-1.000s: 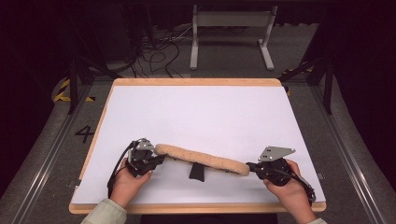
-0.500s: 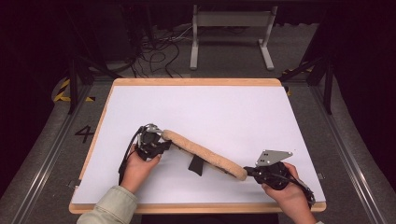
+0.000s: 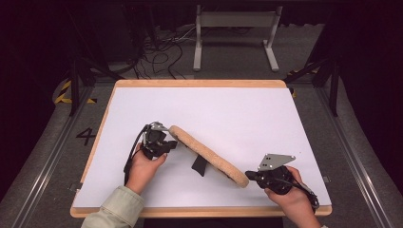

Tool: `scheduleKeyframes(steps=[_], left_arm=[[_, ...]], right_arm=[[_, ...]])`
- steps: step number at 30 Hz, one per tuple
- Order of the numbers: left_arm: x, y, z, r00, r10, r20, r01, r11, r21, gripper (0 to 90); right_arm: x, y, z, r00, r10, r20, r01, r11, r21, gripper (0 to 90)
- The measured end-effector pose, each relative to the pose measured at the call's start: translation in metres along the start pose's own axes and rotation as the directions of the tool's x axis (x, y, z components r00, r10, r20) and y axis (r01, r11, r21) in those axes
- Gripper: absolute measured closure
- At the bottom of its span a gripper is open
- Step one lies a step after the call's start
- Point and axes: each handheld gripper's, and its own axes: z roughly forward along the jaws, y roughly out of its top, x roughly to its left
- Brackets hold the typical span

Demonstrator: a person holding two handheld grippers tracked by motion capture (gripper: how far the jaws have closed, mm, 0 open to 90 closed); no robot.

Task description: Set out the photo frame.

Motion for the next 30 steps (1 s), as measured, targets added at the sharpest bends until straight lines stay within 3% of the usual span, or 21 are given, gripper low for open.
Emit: scheduleKeyframes(steps=[4,8,11,17,21,23,30], left_arm=[[-0.022,-0.008,-0.013,0.9926,0.104,0.063,-0.103,0.9945,-0.022,90.0],[-0.042,-0.013,-0.017,0.983,0.142,0.116,-0.139,0.9898,-0.03,90.0],[-0.054,-0.018,-0.018,0.9746,0.164,0.153,-0.162,0.9865,-0.025,90.0],[-0.059,-0.023,-0.022,0.9699,0.173,0.172,-0.171,0.985,-0.026,90.0],[-0.054,-0.024,-0.022,0.9727,0.156,0.172,-0.154,0.9877,-0.022,90.0],[-0.054,-0.024,-0.021,0.9714,0.159,0.176,-0.159,0.9872,-0.018,90.0],[-0.059,-0.024,-0.017,0.9653,0.17,0.198,-0.172,0.9851,-0.009,90.0]], right_arm=[[-0.003,-0.001,-0.002,0.9999,0.008,0.012,-0.008,1.0,-0.005,90.0],[-0.005,-0.001,-0.002,0.9996,0.018,0.022,-0.018,1.0,-0.005,90.0],[-0.006,-0.002,-0.002,0.9975,0.054,0.046,-0.055,0.998,0.02,90.0],[0.0,-0.006,0.003,0.9975,0.058,0.041,-0.06,0.997,0.055,90.0],[0.008,-0.008,0.009,0.9987,0.048,0.019,-0.049,0.996,0.075,90.0],[0.011,-0.008,0.009,0.9989,0.038,0.029,-0.04,0.996,0.079,90.0],[0.024,-0.006,0.01,0.9987,0.027,-0.044,-0.024,0.997,0.072,90.0]])
